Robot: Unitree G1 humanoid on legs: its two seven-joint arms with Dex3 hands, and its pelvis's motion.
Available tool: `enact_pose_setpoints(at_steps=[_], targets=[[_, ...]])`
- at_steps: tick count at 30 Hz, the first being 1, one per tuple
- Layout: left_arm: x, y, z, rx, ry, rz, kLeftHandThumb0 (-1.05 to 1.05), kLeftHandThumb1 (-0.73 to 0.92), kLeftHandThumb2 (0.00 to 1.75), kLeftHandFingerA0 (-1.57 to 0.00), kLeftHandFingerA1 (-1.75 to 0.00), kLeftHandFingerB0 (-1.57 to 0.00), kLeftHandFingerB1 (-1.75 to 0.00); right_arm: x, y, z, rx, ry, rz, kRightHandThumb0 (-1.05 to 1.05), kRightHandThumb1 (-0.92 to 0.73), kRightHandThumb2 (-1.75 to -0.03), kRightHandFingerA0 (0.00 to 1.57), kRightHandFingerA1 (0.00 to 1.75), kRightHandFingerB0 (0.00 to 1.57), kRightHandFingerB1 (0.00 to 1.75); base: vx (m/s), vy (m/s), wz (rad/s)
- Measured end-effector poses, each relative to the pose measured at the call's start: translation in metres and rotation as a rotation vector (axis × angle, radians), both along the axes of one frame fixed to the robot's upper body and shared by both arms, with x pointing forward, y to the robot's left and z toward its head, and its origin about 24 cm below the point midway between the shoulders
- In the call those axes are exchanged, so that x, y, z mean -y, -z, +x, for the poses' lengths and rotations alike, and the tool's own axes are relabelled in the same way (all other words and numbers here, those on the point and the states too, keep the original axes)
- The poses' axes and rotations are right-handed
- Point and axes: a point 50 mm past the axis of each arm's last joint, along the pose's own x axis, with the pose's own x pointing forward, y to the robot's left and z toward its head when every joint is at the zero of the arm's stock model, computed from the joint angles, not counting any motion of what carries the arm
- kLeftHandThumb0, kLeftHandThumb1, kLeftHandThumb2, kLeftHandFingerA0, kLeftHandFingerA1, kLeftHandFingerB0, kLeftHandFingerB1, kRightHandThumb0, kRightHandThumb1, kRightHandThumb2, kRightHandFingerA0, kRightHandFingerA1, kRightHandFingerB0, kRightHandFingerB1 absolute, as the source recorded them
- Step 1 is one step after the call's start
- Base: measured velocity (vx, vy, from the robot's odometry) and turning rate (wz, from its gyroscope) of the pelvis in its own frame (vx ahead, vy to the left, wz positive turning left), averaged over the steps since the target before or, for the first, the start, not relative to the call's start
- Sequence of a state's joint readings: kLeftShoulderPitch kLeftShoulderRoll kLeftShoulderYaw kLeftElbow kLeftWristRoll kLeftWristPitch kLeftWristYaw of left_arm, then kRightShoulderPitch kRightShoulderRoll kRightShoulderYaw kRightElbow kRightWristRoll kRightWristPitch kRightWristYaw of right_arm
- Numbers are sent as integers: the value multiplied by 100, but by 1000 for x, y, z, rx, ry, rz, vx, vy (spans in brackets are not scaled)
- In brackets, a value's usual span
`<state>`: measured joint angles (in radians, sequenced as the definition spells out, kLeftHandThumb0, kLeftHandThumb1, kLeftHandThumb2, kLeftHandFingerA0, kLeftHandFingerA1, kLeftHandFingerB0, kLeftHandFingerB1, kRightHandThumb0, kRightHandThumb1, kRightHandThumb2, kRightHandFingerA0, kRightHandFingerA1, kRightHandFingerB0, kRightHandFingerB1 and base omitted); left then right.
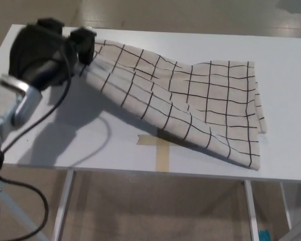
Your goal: Use the left hand to fold a white towel with checkered patterns in half.
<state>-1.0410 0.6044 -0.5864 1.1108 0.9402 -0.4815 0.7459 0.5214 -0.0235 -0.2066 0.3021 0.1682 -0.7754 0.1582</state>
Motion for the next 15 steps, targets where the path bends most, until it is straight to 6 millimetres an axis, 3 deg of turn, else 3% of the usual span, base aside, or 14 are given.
enact_pose_setpoints(at_steps=[1,3,4,5,6,7,10,13,15], targets=[[5,-7,1,22,22,26,-24,55,54,-78,-170,-78,-144,0,0,0,1,0,0,-58,-79,-63,27,41,24,33,0,0,0],[11,-15,2,51,53,62,-25,51,54,-83,-169,-82,-136,0,0,1,3,-2,0,-58,-79,-64,27,41,24,33,0,0,0],[17,-21,3,73,83,98,-21,54,54,-81,-172,-96,-98,0,-1,1,5,-2,0,-58,-79,-63,27,41,25,33,0,0,0],[17,-21,3,73,83,98,-21,54,54,-81,-172,-96,-98,0,-1,1,5,-2,0,-58,-79,-63,27,41,25,33,0,0,0],[17,-21,3,73,83,98,-22,49,55,-85,-170,-88,-53,0,-1,1,5,-2,0,-58,-79,-64,27,41,24,33,0,0,0],[33,-33,3,119,163,189,-22,49,55,-85,-170,-88,-53,0,-1,2,7,-2,0,-58,-79,-64,27,41,24,33,0,0,0],[50,-42,2,150,243,264,-39,43,52,-84,-168,-81,-50,0,-1,2,9,-2,0,-58,-80,-64,28,41,25,34,0,0,0],[78,-53,-1,190,370,361,-38,43,57,-91,-165,-84,-54,0,-2,4,15,-3,-1,-58,-80,-64,28,41,25,34,0,0,0],[93,-53,-4,200,436,409,-30,48,56,-90,-169,-98,-60,0,-2,4,17,-2,-2,-58,-80,-64,29,41,25,34,0,0,0]])
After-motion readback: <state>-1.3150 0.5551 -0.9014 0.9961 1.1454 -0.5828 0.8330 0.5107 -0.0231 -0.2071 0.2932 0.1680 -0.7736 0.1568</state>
